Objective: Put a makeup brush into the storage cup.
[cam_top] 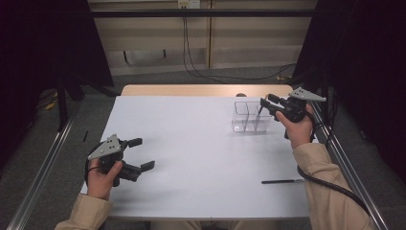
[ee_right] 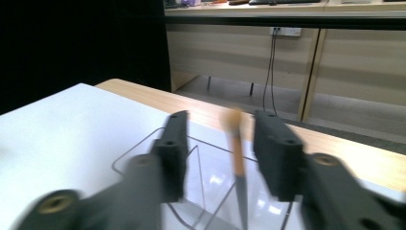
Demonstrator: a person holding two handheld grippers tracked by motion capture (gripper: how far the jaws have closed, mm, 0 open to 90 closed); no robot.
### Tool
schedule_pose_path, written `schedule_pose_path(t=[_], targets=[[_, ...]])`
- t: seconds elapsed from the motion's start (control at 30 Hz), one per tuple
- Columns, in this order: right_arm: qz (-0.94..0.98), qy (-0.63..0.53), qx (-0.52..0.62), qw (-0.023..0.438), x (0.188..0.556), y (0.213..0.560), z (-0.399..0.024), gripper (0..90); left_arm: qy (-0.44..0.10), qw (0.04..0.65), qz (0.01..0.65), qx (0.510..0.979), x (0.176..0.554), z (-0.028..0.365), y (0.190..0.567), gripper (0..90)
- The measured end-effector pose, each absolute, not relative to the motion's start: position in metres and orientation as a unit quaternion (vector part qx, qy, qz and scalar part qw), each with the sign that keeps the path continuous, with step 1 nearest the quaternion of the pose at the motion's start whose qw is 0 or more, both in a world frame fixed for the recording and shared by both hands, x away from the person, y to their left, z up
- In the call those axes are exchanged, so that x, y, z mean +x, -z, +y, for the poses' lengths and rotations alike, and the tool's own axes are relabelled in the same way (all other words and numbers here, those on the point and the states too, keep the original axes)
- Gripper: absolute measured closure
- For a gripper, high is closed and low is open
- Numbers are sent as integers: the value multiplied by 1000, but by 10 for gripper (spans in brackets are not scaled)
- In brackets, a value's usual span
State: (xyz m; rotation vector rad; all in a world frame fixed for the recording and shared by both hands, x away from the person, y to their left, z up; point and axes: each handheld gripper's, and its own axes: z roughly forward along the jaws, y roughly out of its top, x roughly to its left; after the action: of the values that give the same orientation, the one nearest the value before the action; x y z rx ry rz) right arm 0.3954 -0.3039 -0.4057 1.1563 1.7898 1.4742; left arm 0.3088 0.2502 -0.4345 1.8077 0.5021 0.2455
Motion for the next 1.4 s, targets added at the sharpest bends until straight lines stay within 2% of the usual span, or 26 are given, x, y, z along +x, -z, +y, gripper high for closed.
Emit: schedule_pose_path(t=[0.03,0.13,0.2,0.5,1.4], targets=[[663,-549,430,270,394,406,-303,429,-106,585,215,775,309,250,435,12],[663,-554,424,270,392,405,-303,371,-105,584,214,776,309,250,434,12],[659,-562,423,268,390,406,-302,291,-106,584,214,776,308,249,434,12],[665,-569,407,262,379,404,-302,162,-107,584,214,775,308,249,433,12],[680,-582,371,248,341,402,-308,57,-109,586,215,774,307,249,432,12]])
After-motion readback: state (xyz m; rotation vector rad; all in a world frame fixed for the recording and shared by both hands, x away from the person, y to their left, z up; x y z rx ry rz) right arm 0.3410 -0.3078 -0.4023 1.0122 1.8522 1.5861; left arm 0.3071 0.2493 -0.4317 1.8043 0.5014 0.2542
